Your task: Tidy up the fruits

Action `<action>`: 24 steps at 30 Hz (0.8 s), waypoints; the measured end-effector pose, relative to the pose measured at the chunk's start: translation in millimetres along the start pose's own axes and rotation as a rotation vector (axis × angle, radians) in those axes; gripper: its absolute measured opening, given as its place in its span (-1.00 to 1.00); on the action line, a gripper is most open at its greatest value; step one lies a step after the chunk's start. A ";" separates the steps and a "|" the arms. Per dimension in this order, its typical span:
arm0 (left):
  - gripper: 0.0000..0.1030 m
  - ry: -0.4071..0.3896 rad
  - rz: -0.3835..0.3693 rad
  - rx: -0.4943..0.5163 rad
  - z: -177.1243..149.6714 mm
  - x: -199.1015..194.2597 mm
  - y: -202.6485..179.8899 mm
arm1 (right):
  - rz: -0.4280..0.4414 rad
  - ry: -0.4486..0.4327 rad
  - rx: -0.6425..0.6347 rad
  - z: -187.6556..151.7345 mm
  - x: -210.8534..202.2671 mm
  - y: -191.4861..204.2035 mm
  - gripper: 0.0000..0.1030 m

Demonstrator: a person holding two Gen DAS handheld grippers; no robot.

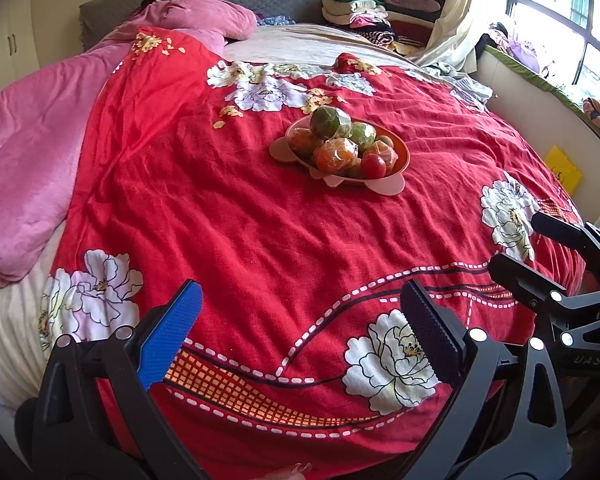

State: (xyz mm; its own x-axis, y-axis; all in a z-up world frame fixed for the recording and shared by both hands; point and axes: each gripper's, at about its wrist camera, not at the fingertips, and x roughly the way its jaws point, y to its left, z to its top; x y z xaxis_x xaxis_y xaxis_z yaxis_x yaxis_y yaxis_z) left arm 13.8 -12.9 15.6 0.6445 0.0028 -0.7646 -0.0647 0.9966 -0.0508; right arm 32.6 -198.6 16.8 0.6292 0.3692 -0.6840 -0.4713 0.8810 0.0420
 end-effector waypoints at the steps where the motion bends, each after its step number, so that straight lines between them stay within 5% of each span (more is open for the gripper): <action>1: 0.81 0.000 0.003 0.001 0.1 0.2 -0.3 | -0.001 -0.001 0.000 -0.1 -0.3 -0.8 0.91; 24: 0.81 0.004 0.003 -0.003 -0.9 2.9 2.1 | -0.003 0.002 -0.003 -2.2 -0.4 0.3 0.91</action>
State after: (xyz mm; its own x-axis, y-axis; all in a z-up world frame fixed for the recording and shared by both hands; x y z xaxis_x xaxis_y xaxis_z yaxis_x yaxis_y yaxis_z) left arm 14.8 -10.9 12.7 0.6413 0.0053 -0.7672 -0.0691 0.9963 -0.0510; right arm 30.9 -199.1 15.4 0.6294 0.3661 -0.6854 -0.4714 0.8811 0.0378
